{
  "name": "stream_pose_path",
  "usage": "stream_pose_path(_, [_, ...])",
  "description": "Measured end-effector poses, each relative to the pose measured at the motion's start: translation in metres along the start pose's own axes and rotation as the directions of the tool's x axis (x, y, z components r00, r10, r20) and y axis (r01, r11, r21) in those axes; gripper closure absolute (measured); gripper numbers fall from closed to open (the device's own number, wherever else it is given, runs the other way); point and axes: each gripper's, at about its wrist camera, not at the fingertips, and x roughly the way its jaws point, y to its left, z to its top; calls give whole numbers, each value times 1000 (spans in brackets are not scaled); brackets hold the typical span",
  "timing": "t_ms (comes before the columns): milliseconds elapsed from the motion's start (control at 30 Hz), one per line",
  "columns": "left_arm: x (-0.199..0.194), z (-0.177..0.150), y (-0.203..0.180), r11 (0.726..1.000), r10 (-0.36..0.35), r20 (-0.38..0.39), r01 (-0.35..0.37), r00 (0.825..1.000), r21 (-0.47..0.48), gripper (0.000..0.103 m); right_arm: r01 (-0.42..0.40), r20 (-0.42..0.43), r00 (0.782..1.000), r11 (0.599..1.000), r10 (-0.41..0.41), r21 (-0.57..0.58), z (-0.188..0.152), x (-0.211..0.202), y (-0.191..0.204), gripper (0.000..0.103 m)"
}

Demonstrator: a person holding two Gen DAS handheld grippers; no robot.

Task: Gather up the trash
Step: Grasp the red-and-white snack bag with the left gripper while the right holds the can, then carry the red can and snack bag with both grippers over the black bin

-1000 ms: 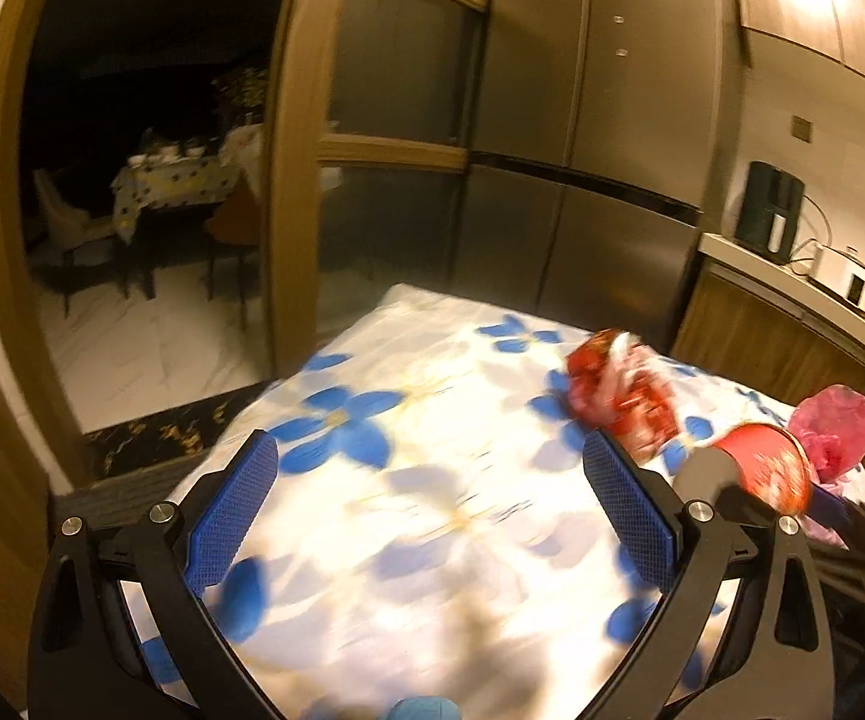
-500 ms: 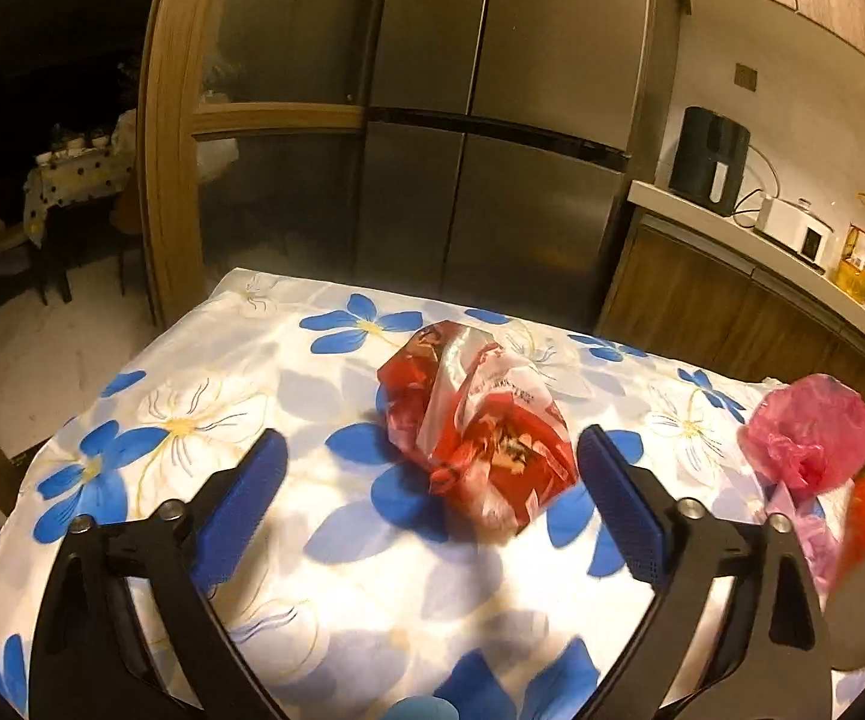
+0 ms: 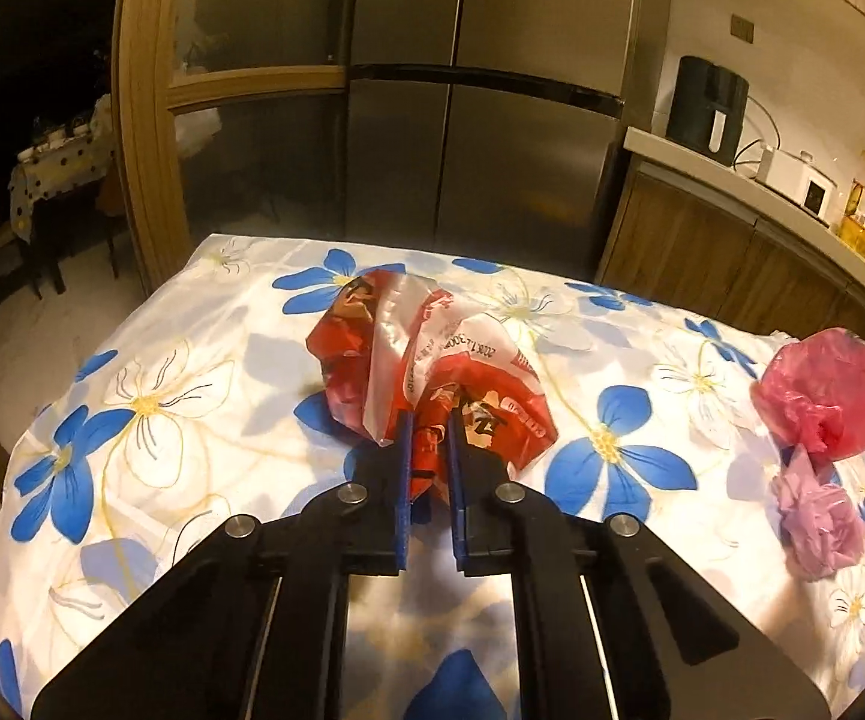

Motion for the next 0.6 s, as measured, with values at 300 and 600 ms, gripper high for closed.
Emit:
stream_pose_path(300, [-64, -18, -6, 999, 18, 92, -15, 996, -28, 94, 16, 29, 999, 1000, -16, -6, 0, -27, -8, 20])
stream_pose_path(600, [-118, -33, -42, 1000, -5, 142, 5, 990, 0, 94, 56, 55, 997, 998, -56, 3, -6, -64, -34, 20])
